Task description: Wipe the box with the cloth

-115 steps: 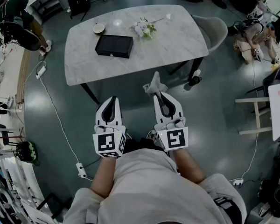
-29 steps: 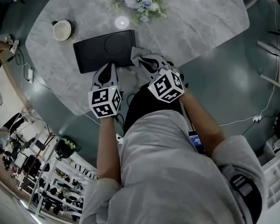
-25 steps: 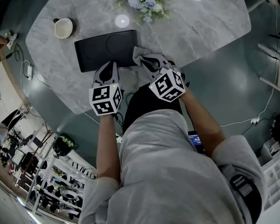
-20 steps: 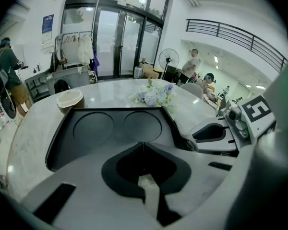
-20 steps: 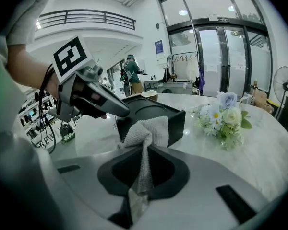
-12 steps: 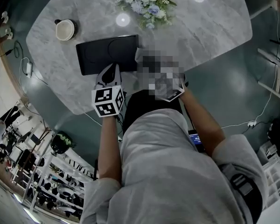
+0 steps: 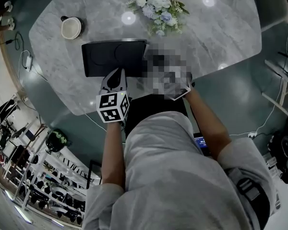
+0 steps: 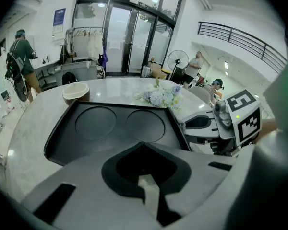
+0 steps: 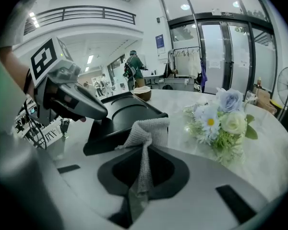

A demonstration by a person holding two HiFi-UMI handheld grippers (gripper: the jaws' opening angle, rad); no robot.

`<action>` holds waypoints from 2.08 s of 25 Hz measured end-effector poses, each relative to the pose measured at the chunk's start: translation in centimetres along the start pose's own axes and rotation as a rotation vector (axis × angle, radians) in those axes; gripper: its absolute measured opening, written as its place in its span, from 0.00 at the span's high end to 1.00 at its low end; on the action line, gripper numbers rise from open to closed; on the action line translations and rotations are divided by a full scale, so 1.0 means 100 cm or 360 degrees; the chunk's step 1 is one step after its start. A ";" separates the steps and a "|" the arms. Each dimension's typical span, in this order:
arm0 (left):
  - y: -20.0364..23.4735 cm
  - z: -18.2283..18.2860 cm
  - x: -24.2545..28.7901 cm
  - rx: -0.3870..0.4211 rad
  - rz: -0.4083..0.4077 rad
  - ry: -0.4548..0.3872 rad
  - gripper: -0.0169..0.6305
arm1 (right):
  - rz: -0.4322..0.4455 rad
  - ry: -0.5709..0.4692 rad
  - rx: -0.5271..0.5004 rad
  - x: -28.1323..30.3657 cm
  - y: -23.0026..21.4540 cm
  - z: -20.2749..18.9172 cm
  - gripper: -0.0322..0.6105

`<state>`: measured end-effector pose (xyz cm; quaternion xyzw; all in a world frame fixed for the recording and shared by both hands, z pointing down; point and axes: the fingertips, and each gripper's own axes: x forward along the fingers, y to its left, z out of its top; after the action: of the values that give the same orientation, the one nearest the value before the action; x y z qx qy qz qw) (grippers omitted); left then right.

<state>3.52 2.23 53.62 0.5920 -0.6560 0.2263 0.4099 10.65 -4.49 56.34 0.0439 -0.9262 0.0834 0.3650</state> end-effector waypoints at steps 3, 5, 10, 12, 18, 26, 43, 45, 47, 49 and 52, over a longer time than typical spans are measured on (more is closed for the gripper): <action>0.000 0.000 0.000 -0.0021 0.0013 0.0005 0.94 | 0.0011 0.0007 -0.0005 0.003 -0.008 0.003 0.88; 0.000 0.001 0.000 -0.0030 0.0022 0.0009 0.94 | 0.0014 0.0010 -0.0011 0.005 -0.014 0.005 0.88; 0.002 -0.001 0.004 -0.0061 0.0054 0.0020 0.94 | 0.0019 0.0025 -0.0016 0.015 -0.031 0.007 0.88; 0.002 0.000 0.005 -0.0069 0.0061 0.0019 0.94 | 0.0018 0.0028 -0.0020 0.018 -0.038 0.009 0.88; 0.003 0.000 0.005 -0.0096 0.0078 0.0015 0.94 | 0.0038 0.0037 -0.0052 0.023 -0.047 0.012 0.88; 0.004 0.000 0.007 -0.0135 0.0084 -0.0001 0.94 | 0.0054 0.0048 -0.0082 0.023 -0.048 0.012 0.88; 0.028 0.013 -0.019 -0.0330 0.0137 -0.0146 0.94 | -0.0011 -0.0013 -0.0057 0.007 -0.049 0.027 0.88; 0.052 0.009 -0.028 -0.0411 0.0228 -0.0163 0.94 | -0.0010 -0.0008 -0.0050 0.008 -0.051 0.026 0.88; 0.077 0.001 -0.038 -0.0489 0.0305 -0.0158 0.93 | -0.0017 0.0003 -0.0063 0.009 -0.053 0.025 0.88; 0.097 -0.007 -0.047 -0.0501 0.0361 -0.0136 0.93 | -0.0022 0.0011 -0.0071 0.010 -0.054 0.026 0.88; 0.118 -0.016 -0.058 -0.0436 0.0421 -0.0088 0.93 | -0.0023 0.0020 -0.0066 0.011 -0.053 0.027 0.88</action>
<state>-7.65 9.29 52.08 0.4452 -0.7638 0.1706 0.4352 8.82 -10.27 55.75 0.0426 -0.9251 0.0616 0.3721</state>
